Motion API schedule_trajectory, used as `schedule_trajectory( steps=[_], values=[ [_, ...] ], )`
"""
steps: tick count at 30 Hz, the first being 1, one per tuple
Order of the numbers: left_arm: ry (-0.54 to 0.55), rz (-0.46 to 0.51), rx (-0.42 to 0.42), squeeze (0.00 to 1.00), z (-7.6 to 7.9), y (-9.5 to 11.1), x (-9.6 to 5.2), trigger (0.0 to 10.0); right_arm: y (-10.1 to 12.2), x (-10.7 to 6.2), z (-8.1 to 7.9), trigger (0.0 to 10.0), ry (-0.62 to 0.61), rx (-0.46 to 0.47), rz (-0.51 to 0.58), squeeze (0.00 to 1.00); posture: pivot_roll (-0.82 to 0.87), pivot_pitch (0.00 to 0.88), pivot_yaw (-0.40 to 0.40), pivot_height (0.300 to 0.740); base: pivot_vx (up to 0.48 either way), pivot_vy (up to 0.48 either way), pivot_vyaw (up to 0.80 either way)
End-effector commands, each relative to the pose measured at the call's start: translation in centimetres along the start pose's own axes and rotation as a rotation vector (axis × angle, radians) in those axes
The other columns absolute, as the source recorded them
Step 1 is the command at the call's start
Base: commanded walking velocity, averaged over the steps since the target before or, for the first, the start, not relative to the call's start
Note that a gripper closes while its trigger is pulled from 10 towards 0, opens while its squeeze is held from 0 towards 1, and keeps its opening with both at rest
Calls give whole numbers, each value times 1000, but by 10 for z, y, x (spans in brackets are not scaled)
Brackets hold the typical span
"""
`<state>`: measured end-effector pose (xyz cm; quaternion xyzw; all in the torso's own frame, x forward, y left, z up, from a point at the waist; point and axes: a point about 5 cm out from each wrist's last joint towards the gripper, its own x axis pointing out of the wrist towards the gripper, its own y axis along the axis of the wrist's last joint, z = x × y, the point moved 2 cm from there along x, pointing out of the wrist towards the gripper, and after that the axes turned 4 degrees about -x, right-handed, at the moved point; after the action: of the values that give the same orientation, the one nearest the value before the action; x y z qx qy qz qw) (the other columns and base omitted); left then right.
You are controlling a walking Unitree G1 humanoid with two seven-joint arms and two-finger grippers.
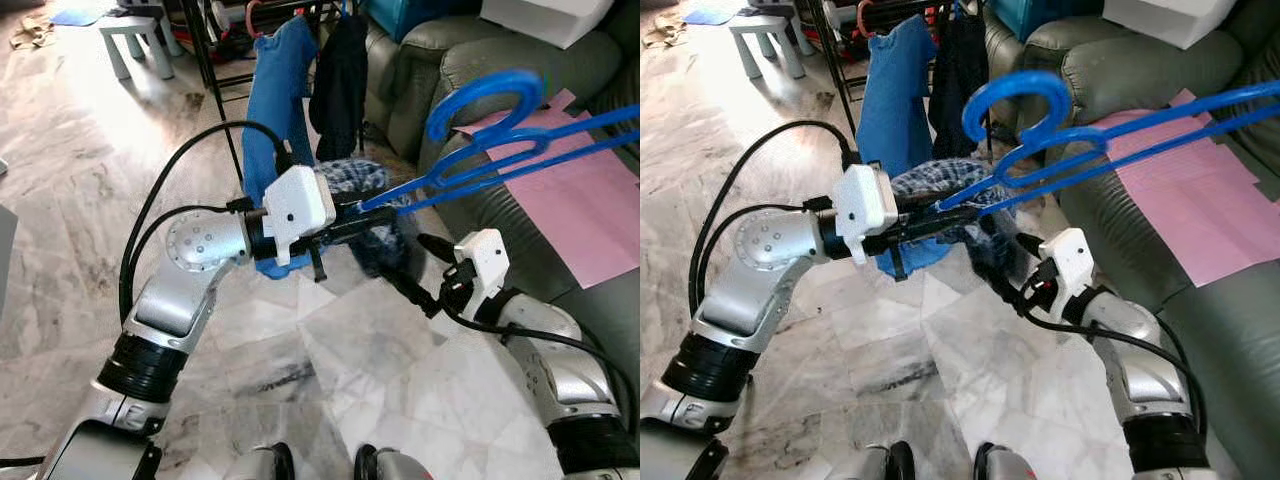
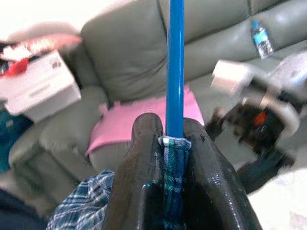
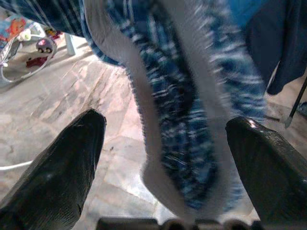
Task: Hang hanger
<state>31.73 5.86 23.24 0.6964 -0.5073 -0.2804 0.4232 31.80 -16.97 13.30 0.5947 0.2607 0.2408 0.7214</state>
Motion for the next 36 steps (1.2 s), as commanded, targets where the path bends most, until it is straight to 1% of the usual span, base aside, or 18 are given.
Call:
schedule_trajectory(
  steps=[1,4,6,8,14,16,18,19,20,22,25,31,32,33,36],
  values=[
    [-17,-12,14,0,6,-5,1,0,-3,-6,-3,10000,19,15,-10,0,-28,175,4,740,0,0,0],
    [-17,-16,16,0,5,-7,-1,0,-3,-10,0,10000,-7,8,-6,0,-30,175,5,740,0,0,0],
    [-20,-7,22,0,3,-3,-2,0,0,-13,7,10000,-57,29,19,0,-30,175,5,740,0,0,0],
    [-17,-1,27,0,1,-2,-2,0,0,-14,11,10000,-85,24,17,0,-30,175,5,740,0,0,0],
    [-40,24,32,0,1,6,-4,0,-6,-15,13,10000,-106,4,-5,0,-30,175,5,740,0,0,0],
    [-37,28,33,0,0,8,-4,0,-5,-16,19,10000,-149,21,14,0,-30,175,5,740,0,0,0],
    [-39,28,34,0,0,8,-5,0,-6,-17,21,10000,-157,27,10,0,-29,174,4,740,0,0,0],
    [-50,35,33,0,1,10,-5,0,-11,-18,28,10000,-209,-7,-25,0,-29,174,4,740,0,0,0],
    [-50,35,33,0,1,10,-5,0,-11,-18,28,10000,-209,-7,-25,0,-29,174,4,740,0,0,0],
    [-67,46,30,0,4,13,-5,0,-12,-18,37,10000,-271,-29,-33,0,-28,175,5,740,0,0,0],
    [-91,54,24,0,8,15,-4,0,-9,-13,40,10000,-288,-41,-30,0,-30,176,8,740,0,0,0],
    [-100,68,26,0,10,19,-2,0,-14,-6,38,10000,-275,-40,-57,0,-28,177,6,740,0,0,0],
    [-99,85,26,0,10,24,0,0,-17,-2,34,10000,-257,-32,-63,0,-26,183,4,740,0,0,0],
    [-99,85,26,0,10,24,0,0,-17,-2,34,10000,-257,-32,-63,0,-26,183,4,740,0,0,0],
    [-105,96,24,0,11,28,2,0,-20,6,27,10000,-226,-15,-63,0,-22,186,1,740,0,0,0]
  ],
)
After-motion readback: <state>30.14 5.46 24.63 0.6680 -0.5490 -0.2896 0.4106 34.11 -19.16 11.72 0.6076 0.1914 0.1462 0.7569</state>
